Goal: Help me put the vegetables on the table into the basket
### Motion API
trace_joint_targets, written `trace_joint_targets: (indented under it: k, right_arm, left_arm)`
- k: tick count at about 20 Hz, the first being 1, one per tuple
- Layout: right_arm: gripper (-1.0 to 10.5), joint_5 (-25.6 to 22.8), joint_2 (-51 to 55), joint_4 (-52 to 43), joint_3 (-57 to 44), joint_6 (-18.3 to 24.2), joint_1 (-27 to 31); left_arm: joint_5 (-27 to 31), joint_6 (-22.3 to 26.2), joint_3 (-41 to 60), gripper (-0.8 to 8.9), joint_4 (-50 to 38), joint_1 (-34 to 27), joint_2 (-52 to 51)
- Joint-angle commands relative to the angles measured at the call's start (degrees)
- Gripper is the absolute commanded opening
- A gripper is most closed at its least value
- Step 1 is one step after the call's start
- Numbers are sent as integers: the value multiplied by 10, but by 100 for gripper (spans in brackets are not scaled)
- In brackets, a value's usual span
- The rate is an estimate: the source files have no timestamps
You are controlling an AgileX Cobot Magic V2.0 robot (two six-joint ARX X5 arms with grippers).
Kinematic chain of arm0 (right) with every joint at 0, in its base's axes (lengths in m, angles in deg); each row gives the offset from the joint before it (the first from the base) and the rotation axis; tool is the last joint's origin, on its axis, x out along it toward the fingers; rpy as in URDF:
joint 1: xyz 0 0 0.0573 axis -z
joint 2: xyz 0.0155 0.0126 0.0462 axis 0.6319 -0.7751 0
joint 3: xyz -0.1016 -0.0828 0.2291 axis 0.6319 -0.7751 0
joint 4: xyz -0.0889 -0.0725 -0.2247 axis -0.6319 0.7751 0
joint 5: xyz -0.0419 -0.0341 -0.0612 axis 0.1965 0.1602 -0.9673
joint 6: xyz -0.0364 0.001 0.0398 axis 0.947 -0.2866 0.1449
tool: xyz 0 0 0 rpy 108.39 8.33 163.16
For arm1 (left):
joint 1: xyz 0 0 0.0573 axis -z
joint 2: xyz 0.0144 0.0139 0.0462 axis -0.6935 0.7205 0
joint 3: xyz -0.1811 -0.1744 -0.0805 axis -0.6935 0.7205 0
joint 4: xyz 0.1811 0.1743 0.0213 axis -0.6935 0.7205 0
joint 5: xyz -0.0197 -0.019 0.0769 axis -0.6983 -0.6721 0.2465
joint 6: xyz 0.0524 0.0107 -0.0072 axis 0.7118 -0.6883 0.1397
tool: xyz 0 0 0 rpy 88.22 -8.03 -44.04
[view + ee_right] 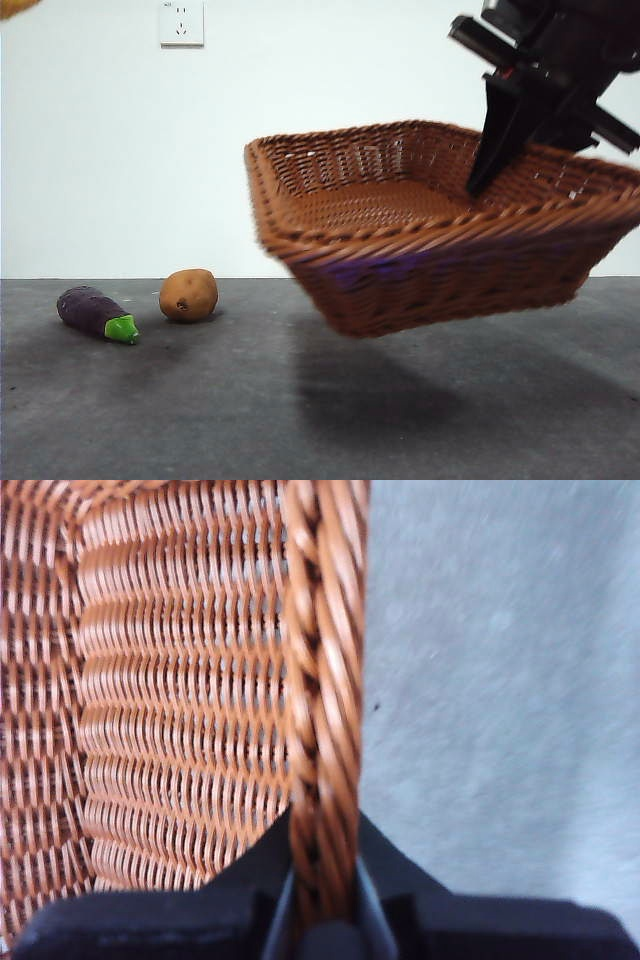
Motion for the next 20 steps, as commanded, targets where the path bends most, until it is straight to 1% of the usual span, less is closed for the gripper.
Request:
trace_joint_targets:
  k: [1,3,5,7,8,9,11,15,18,20]
  right_arm:
    - [-12,5,1,-33,-16,-49,-28]
    - [-12,-16,-2,-54,-16,-67,-64]
    - [-12,-18,-3,-74,-16,-89,-87]
    - [-12,-23,-3,-77,-16,-93,-94]
    - [-12,-35,-3,-75,-16,-93,-94]
    - [-12,-37,-3,-73,-16,-93,-94]
    - [-12,-38,-3,-73,-16,-93,-93]
    - [-12,-37,-3,-75,-16,-92,-93]
    - [-12,-38,-3,-76,-16,-87,-93]
    - [-12,-38,-3,-83,-16,-87,-93]
  left_arm:
    - [-2,-19,1,-8,-26,30,16]
    - [-2,-43,1,-8,-71,78,57]
    - [-2,-68,1,-8,-138,137,115]
    - [2,-91,1,-8,-206,187,182]
    - [6,-102,1,-8,-230,203,216]
    - [13,-109,1,-8,-245,215,247]
    - [20,-124,1,-8,-270,228,305]
    - [17,-180,1,-8,-342,230,388]
    - [17,-196,1,-8,-340,231,413]
    - [17,-202,1,8,-340,233,416]
